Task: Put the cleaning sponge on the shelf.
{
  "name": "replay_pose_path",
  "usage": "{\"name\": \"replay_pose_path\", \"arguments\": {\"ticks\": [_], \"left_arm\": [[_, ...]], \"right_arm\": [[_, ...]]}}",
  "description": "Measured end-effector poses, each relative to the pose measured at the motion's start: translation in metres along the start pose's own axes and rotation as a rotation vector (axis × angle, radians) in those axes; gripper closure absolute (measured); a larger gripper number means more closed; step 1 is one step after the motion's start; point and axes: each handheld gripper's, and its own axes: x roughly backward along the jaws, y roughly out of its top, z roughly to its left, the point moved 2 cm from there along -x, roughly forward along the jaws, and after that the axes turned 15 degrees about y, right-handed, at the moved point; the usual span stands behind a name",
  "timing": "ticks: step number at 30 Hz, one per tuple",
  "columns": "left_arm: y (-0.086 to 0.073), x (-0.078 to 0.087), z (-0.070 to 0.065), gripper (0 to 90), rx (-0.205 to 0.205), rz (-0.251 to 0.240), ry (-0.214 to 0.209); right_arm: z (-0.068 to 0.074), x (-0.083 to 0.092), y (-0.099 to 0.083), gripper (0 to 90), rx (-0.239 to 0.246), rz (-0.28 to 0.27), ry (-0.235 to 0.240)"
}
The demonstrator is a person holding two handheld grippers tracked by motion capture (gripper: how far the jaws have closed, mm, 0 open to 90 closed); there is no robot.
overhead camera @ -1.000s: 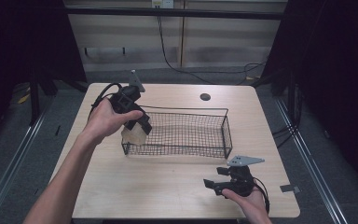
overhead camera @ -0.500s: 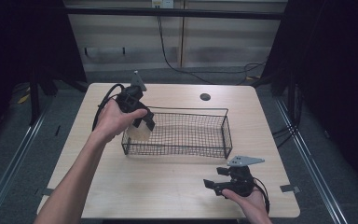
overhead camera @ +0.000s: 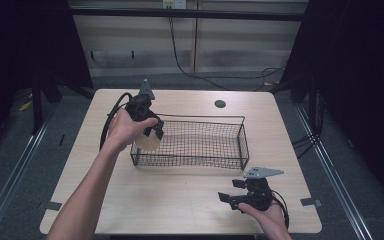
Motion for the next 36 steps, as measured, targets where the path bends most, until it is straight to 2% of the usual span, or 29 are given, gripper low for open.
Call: {"name": "replay_pose_path", "arguments": {"ticks": [3, 9, 16, 27, 33, 34, 36], "left_arm": [[0.001, -0.005, 0.0, 25.1, 0.001, 0.015, 0.024], [0.002, -0.013, -0.001, 25.1, 0.035, 0.026, 0.029], [0.005, -0.024, -0.001, 25.1, 0.037, 0.04, 0.042], [0.01, -0.032, -0.001, 25.2, 0.037, 0.053, 0.028], [0.013, -0.035, 0.002, 25.3, 0.053, 0.06, 0.033], [0.015, -0.039, 0.003, 25.3, 0.065, 0.055, 0.041], [0.016, -0.043, 0.002, 25.3, 0.054, 0.07, 0.047]], "right_arm": [[0.0, 0.0, 0.0, 24.3, 0.001, 0.0, 0.001], [0.0, 0.0, 0.0, 24.3, 0.001, 0.0, 0.0], [0.0, 0.0, 0.0, 24.4, 0.004, -0.001, 0.003], [0.002, 0.0, 0.0, 24.3, 0.001, 0.002, 0.004], [0.001, 0.0, 0.0, 24.4, 0.006, 0.0, 0.006], [0.001, 0.0, 0.0, 24.3, 0.006, 0.0, 0.006], [0.002, 0.0, 0.0, 24.3, 0.0, 0.002, 0.007]]}}
